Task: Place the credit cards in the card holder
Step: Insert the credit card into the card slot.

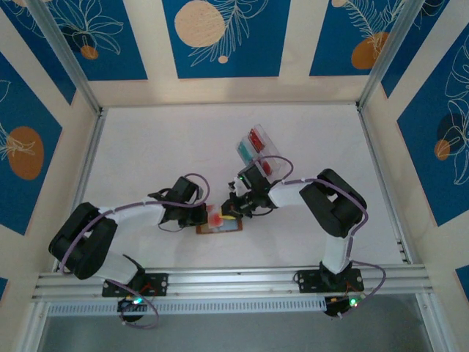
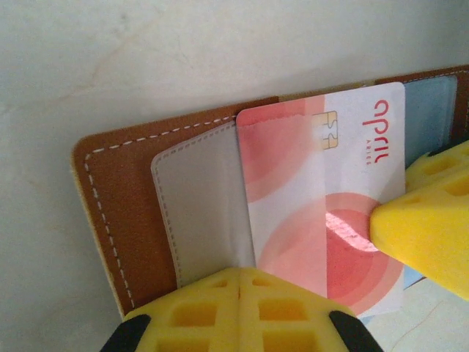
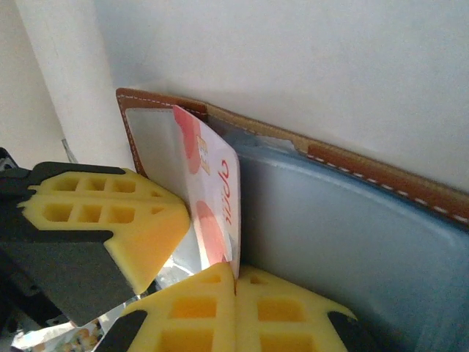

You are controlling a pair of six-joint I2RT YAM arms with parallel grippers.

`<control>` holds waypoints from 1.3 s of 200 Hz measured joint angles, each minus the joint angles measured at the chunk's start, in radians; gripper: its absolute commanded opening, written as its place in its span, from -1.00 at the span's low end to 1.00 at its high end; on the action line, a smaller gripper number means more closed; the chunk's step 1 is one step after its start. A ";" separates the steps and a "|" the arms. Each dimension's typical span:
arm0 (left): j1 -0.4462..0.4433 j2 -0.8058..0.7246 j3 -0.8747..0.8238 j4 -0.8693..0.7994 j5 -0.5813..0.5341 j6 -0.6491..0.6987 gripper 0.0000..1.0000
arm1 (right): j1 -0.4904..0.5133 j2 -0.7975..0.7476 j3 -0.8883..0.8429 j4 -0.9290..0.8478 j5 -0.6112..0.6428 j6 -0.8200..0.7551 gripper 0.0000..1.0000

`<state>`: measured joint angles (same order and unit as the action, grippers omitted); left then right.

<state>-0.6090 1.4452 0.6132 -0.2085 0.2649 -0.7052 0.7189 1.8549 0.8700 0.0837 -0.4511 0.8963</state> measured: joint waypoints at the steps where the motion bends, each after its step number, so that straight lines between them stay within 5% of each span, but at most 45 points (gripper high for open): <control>1: 0.000 0.000 0.000 0.000 0.001 0.000 -0.91 | 0.001 0.000 0.001 -0.002 0.002 -0.002 -1.00; 119: 0.101 -0.144 -0.018 -0.119 0.082 -0.048 -1.00 | 0.055 0.003 0.078 -0.146 0.100 -0.057 -1.00; 260: 0.108 -0.074 -0.054 -0.113 0.069 -0.026 -1.00 | 0.081 0.034 0.180 -0.296 0.139 -0.097 -1.00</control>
<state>-0.5011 1.3712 0.5594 -0.3210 0.3344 -0.7307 0.7998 1.8893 1.0500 -0.2119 -0.3122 0.7994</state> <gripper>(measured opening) 0.040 0.049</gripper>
